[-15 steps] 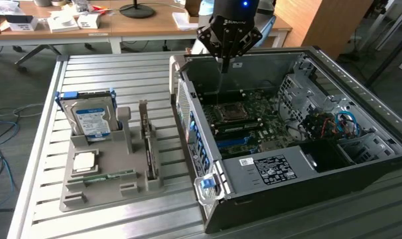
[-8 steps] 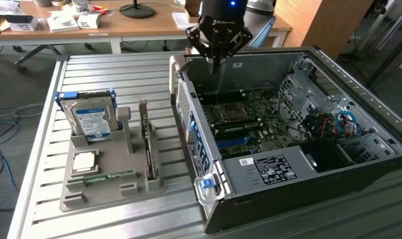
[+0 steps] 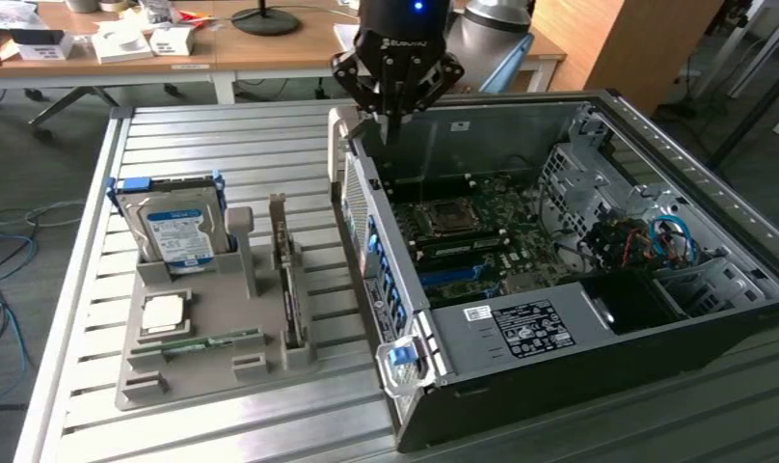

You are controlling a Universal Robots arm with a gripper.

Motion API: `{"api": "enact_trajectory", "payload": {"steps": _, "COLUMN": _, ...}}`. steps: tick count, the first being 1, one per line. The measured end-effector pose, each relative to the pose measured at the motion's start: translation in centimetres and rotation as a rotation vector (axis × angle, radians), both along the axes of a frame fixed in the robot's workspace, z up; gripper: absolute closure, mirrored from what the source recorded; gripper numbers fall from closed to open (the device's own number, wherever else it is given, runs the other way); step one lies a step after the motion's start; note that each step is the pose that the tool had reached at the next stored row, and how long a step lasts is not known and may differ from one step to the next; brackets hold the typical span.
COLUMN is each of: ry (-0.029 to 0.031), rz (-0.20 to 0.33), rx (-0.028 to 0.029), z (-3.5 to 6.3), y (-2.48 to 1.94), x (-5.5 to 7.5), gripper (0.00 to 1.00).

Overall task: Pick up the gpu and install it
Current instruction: 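Reach for the gpu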

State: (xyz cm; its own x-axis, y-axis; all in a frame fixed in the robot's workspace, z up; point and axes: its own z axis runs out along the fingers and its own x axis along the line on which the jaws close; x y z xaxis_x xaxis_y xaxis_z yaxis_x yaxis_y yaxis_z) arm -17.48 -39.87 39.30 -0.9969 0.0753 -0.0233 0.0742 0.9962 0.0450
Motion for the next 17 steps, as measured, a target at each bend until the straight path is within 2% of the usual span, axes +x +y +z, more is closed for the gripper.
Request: {"api": "enact_trajectory", "payload": {"steps": 17, "ry": 0.0000, "rz": 0.000, "rx": 0.0000, "z": -0.05, "y": 0.03, "x": -5.3, "gripper": 0.89}}
